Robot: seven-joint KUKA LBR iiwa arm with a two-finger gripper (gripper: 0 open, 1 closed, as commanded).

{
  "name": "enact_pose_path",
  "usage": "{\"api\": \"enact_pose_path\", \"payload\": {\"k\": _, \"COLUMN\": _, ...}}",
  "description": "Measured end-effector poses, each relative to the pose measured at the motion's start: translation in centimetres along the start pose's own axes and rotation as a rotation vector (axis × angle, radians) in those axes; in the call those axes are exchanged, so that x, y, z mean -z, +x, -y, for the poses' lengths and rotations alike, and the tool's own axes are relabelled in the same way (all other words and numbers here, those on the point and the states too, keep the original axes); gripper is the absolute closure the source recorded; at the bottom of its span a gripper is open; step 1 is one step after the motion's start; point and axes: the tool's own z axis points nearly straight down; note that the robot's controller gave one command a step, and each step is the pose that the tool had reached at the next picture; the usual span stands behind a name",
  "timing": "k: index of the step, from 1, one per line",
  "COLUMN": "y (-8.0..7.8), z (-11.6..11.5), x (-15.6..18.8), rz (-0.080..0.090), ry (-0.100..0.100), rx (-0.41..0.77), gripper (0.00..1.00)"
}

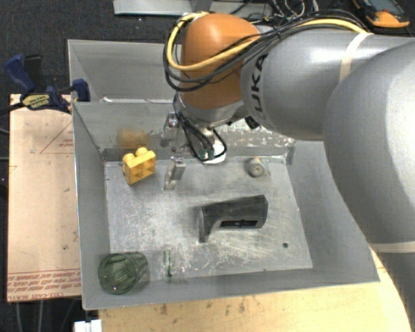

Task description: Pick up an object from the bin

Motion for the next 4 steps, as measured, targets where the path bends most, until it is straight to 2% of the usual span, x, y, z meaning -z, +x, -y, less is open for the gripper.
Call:
{"api": "enact_pose_path", "payload": {"k": 1, "y": 0.0, "z": 0.0, "x": 0.0, "rz": 0.000, "ry": 0.000, "rx": 0.000, "gripper": 0.00}}
{"api": "enact_pose_path", "payload": {"k": 2, "y": 0.4, "z": -3.5, "x": -3.7, "rz": 0.012, "ry": 0.000, "rx": 0.013, "gripper": 0.00}}
{"api": "enact_pose_path", "payload": {"k": 3, "y": -0.2, "z": -6.4, "x": -6.1, "rz": 0.037, "ry": -0.009, "rx": 0.057, "gripper": 0.00}}
{"api": "enact_pose_path", "payload": {"k": 4, "y": -0.4, "z": -6.2, "x": -7.5, "rz": 0.008, "ry": -0.002, "rx": 0.014, "gripper": 0.00}}
